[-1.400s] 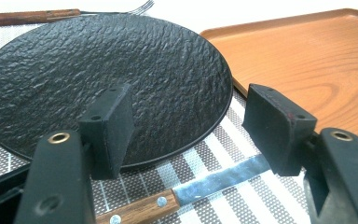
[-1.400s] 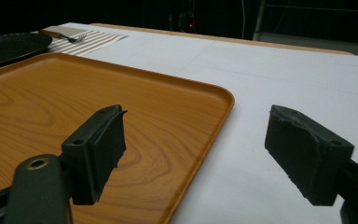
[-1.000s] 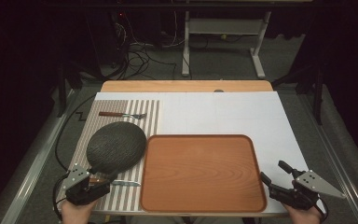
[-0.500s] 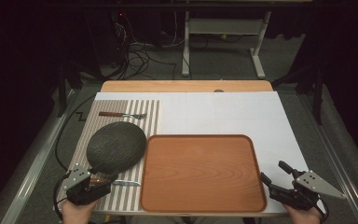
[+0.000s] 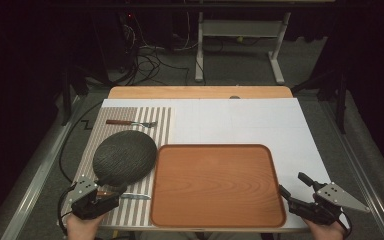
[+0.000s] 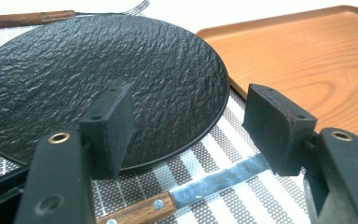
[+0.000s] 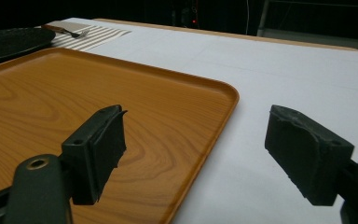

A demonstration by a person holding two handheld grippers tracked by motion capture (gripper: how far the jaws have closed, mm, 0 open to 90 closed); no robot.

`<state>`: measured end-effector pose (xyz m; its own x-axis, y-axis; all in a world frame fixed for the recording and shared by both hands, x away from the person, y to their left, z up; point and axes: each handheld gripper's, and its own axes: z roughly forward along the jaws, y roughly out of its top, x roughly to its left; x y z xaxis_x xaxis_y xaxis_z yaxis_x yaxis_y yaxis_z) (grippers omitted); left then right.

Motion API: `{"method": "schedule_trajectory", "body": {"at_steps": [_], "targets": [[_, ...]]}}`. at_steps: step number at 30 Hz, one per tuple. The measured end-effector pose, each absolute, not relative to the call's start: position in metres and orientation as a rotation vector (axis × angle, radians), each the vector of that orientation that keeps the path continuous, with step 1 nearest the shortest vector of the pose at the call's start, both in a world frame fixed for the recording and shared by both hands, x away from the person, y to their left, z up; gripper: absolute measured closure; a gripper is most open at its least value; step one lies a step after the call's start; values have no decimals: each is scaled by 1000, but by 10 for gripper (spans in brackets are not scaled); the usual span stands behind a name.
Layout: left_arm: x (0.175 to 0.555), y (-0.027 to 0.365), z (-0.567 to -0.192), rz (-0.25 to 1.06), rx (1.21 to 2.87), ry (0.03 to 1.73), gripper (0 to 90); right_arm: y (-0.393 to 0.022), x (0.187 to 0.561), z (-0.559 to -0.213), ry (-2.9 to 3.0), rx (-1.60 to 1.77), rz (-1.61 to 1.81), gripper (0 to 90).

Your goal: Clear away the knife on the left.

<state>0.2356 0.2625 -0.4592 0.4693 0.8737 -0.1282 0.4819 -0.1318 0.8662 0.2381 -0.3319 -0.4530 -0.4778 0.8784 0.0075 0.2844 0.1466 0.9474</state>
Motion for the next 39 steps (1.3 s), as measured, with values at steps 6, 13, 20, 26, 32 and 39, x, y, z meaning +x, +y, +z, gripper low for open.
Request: {"method": "schedule_trajectory", "body": {"at_steps": [6,13,20,26,32,39], "targets": [[236,263,-460,513,1773,1159,316,-331,239,-453,1862,1113,1333,206],[237,262,-459,523,1782,1154,316,-331,239,-453,1864,1108,1337,207],[238,262,-459,528,1797,1154,316,-331,239,-454,1869,1112,1338,210],[237,263,-456,520,1803,1151,316,-331,239,-454,1876,1109,1339,211],[234,265,-451,523,1803,1149,316,-330,240,-454,1884,1105,1334,211],[235,263,-447,528,1820,1131,315,-330,240,-454,1889,1104,1335,211]]}}
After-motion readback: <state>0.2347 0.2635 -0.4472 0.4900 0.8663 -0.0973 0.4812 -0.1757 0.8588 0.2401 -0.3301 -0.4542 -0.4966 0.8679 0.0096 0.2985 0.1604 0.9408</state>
